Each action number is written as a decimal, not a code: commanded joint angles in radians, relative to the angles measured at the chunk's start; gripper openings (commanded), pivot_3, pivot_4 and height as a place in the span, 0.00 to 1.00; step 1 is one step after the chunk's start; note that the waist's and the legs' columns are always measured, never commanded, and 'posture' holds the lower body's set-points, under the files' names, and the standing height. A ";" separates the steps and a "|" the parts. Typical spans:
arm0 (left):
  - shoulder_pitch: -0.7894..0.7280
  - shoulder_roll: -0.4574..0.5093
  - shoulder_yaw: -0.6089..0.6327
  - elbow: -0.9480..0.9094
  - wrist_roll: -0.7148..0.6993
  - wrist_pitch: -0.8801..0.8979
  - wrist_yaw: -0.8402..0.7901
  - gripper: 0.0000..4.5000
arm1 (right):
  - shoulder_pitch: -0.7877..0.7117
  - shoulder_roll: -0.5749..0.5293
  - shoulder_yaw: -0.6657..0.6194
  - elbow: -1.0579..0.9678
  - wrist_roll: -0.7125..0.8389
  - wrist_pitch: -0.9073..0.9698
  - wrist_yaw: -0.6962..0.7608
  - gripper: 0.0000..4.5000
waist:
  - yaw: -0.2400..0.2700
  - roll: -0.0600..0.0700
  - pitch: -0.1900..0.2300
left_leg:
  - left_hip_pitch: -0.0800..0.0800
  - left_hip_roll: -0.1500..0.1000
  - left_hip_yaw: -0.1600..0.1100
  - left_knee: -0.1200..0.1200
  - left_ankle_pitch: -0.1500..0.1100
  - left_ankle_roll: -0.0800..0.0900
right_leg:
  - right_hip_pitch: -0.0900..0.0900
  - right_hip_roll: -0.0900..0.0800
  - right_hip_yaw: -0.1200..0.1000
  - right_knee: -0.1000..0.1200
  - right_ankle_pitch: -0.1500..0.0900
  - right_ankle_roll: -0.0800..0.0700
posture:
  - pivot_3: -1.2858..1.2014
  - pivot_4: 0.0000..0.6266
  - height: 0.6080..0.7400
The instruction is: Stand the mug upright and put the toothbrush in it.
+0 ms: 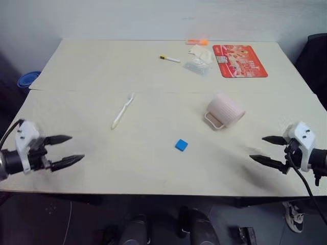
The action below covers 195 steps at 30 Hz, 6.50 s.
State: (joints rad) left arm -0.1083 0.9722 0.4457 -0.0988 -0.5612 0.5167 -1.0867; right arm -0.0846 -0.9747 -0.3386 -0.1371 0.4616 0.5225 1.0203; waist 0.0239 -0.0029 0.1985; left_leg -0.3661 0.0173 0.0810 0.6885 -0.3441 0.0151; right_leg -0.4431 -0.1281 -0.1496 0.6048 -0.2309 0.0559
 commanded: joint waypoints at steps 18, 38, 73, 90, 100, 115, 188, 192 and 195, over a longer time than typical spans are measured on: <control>-0.389 -0.119 -0.488 -0.230 -0.008 0.063 -0.027 1.00 | -0.531 0.331 0.438 -0.030 -0.120 0.454 -0.567 0.80 | -0.012 -0.003 0.000 | 0.006 0.003 0.013 0.000 0.000 -0.002 | -0.002 0.017 0.020 0.004 0.001 0.001 | 0.52 0.24 1.00; -0.286 -0.110 -0.412 -0.234 0.021 0.025 -0.012 1.00 | -0.328 0.282 0.402 -0.457 0.037 0.484 -0.371 0.80 | -0.022 -0.003 0.000 | -0.002 0.006 0.011 0.005 -0.002 0.001 | -0.005 0.018 0.018 0.002 0.002 0.002 | 0.52 0.24 1.00; -0.386 -0.056 -0.408 -0.240 0.004 0.108 -0.048 1.00 | -0.330 0.519 0.637 -0.049 -0.252 0.161 -0.391 0.36 | -0.025 -0.004 0.000 | -0.002 0.009 0.012 0.009 -0.005 -0.001 | -0.005 0.022 0.019 0.003 0.002 0.002 | 0.52 0.24 1.00; -0.530 -0.212 -0.520 -0.125 0.037 0.031 -0.078 1.00 | -0.321 0.235 -0.142 -0.251 -0.023 0.530 -0.457 0.32 | 0.000 -0.003 0.000 | -0.003 0.010 0.012 0.010 -0.006 0.000 | -0.005 0.024 0.019 0.001 0.002 0.002 | 0.52 0.24 1.00; -0.613 -0.294 -0.569 -0.035 0.079 -0.029 -0.114 1.00 | -0.216 0.321 -0.096 0.071 -0.150 0.286 -0.570 0.32 | -0.014 -0.003 0.000 | 0.000 0.011 0.017 0.010 -0.005 0.000 | -0.005 0.026 0.020 0.003 0.003 0.002 | 0.52 0.24 1.00; -0.596 -0.288 -0.549 -0.035 0.090 -0.043 -0.121 1.00 | -0.244 0.149 0.014 -0.077 -0.142 0.283 -0.472 0.99 | -0.022 -0.001 0.001 | -0.001 0.011 0.016 0.010 -0.005 -0.001 | -0.005 0.026 0.024 0.002 0.003 0.002 | 0.52 0.24 1.00; -0.553 -0.167 -0.470 -0.107 0.080 0.051 -0.050 1.00 | -0.235 0.803 0.423 0.025 0.070 -0.010 -0.189 0.17 | -0.042 -0.003 0.000 | -0.002 0.013 0.016 0.010 -0.007 -0.003 | -0.007 0.028 0.024 0.003 0.002 0.001 | 0.52 0.24 1.00; -0.543 -0.168 -0.469 -0.115 0.075 0.060 -0.056 1.00 | -0.218 0.738 0.461 -0.047 0.033 -0.014 -0.195 0.44 | -0.041 -0.003 0.000 | -0.002 0.013 0.016 0.010 -0.007 -0.003 | -0.007 0.028 0.024 0.002 0.002 0.001 | 0.52 0.24 1.00; -0.528 -0.166 -0.458 -0.127 0.063 0.074 -0.056 1.00 | -0.206 0.684 0.463 -0.113 0.009 0.014 -0.227 0.67 | -0.037 -0.003 0.000 | -0.002 0.012 0.016 0.010 -0.007 -0.003 | -0.007 0.028 0.025 0.003 0.002 0.001 | 0.52 0.24 1.00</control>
State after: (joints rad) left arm -0.6412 0.7947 -0.0399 -0.1885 -0.4728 0.5845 -1.1385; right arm -0.2984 -0.2717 0.1252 -0.1805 0.4749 0.5263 0.8072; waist -0.0130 -0.0056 0.1987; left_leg -0.3680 0.0298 0.0972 0.6985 -0.3508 0.0126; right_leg -0.4503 -0.0999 -0.1249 0.6074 -0.2285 0.0570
